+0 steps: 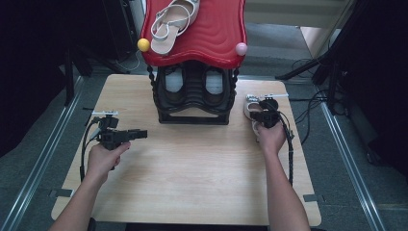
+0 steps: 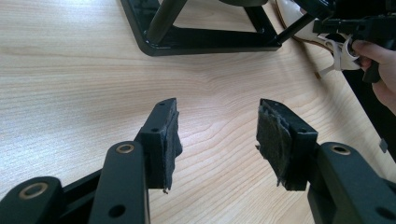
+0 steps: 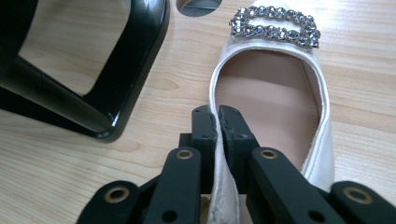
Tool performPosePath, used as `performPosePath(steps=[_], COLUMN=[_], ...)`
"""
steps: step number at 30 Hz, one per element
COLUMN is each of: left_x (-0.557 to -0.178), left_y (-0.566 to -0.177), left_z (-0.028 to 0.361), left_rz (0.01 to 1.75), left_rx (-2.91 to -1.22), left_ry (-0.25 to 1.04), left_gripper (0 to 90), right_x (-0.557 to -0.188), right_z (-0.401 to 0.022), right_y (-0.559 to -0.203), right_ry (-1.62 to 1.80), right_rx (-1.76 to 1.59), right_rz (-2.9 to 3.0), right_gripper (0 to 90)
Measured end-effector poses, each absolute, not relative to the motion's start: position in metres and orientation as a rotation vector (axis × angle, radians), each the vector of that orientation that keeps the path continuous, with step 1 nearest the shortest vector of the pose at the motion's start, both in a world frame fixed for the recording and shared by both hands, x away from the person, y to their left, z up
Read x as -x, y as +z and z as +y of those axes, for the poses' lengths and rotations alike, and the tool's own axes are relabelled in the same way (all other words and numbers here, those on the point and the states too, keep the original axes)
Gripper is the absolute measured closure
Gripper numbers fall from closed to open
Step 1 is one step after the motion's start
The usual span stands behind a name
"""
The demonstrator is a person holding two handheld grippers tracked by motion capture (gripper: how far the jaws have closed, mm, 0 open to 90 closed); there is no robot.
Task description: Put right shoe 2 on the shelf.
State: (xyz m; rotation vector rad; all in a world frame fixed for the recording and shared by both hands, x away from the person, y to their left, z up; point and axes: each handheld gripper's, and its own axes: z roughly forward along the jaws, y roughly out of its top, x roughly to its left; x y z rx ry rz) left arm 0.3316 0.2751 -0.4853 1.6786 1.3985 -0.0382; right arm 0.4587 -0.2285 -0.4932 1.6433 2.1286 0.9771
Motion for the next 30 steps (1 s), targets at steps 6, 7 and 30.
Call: performPosePath(steps=[6,7,30], left_x=[-0.333,-0.333,-0.333], left_y=[-0.487,-0.487,-0.486], left_z=[0.276,0.276,0.275], left_rz=[1.405,1.402,1.406], left_rx=[-1.674,-1.681,-1.667], left_ry=[-0.038,-0.040,-0.044], left_gripper=[49.1,49.1,49.0], right_x=[-0.459,-0.459,-0.457], right_z=[-0.241,-0.243,-0.273], right_y=[-0.492,-0.492,-0.445], right_ry=[1.075,1.094,1.378], right_rx=[-1.735,-1.749,-1.783], right_rz=[2.112,2.105,1.934], right_gripper=[88.5,88.5,88.6])
